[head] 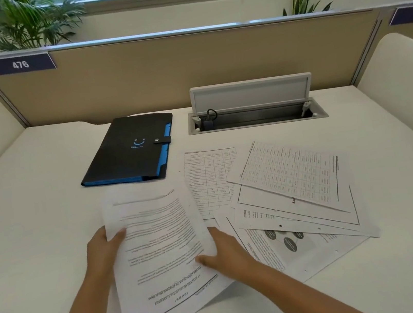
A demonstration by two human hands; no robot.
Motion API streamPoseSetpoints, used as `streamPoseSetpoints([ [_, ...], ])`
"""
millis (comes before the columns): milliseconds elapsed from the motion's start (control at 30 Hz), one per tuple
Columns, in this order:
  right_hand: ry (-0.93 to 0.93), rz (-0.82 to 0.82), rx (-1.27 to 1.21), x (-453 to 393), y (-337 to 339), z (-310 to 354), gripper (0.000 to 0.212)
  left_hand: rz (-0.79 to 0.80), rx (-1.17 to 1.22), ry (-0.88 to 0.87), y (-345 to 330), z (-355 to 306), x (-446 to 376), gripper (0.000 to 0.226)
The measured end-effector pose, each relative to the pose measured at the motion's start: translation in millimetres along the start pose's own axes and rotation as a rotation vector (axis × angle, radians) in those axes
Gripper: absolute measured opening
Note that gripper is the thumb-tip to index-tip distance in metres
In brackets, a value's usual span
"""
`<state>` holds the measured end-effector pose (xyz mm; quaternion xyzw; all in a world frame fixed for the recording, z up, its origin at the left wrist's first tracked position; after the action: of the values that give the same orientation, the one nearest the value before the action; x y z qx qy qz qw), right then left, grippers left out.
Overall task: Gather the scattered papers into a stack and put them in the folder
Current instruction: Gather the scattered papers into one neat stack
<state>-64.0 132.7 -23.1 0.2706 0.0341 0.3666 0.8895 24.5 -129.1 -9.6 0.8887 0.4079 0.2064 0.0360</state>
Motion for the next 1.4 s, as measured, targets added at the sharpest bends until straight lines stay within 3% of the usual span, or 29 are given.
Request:
streamPoseSetpoints([
  [100, -0.025, -0.094, -0.079, 1.8, 21.7, -3.3, 0.052, 0.142, 0.209, -0.084, -3.1, -22.4, 11.5, 0.02],
  [200, -0.032, -0.164, -0.233, 1.6, 40.6, 0.8, 0.056, 0.289, 0.332, -0.184, -11.9, -53.2, 27.8, 0.035],
  [267, 0.028, -0.169, -0.336, 0.3, 48.9, 15.6, 0.037, 0.327, 0.364, -0.268, -16.4, -76.1, 39.0, 0.033],
  [333, 0.12, -0.211, -0.451, 0.4, 60.7, 35.4, 0.018, 0.325, 0.384, -0.365, -17.3, -97.4, 49.7, 0.027],
  [533, 0.311, -0.396, -0.378, 4.0, 90.5, 67.2, 0.017, 0.176, 0.379, -0.556, -18.3, -127.7, 73.2, 0.024],
  [633, 0.319, -0.402, -0.289, 3.6, 88.6, 65.7, 0.032, 0.162, 0.268, -0.604, -27.7, -125.0, 79.1, 0.033],
  [800, 0.176, -0.271, -0.18, -3.6, 70.8, 40.8, 0.02, 0.182, 0.228, -0.488, -44.1, -94.2, 71.0, 0.028],
  [900, 0.095, -0.204, -0.048, -5.3, 62.8, 28.8, 0.012, -0.005, 0.178, -0.451, -31.1, -80.8, 68.6, 0.006],
  [1033, 0.197, -0.103, -0.056, -0.6, 54.1, 31.0, 0.021, -0.23, 0.243, -0.398, 9.2, -75.6, 61.2, 0.006],
  [1167, 0.234, -0.219, 0.25, 8.8, 74.7, 15.8, 0.026, -0.355, 0.027, -0.332, 35.7, -62.1, 48.9, 0.032],
  [1233, 0.219, -0.298, 0.356, 10.7, 87.7, 2.9, 0.031, -0.351, -0.087, -0.24, 42.0, -42.0, 39.3, 0.032],
  [1400, 0.037, -0.266, 0.579, 9.2, 99.9, -47.0, 0.057, -0.275, -0.347, -0.069, 39.1, 8.1, 31.3, 0.028],
])
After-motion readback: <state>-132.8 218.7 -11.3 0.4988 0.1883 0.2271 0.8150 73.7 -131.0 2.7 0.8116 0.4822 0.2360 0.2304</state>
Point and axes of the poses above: each hand's wrist, its own x-axis away from the middle knuckle, its own y-axis out of the back of the hand, z = x × y, the point moved 10 cm from there along -x, towards the middle knuckle, and after that the axes turned 8 degrees about y, right-handed, at the moved point
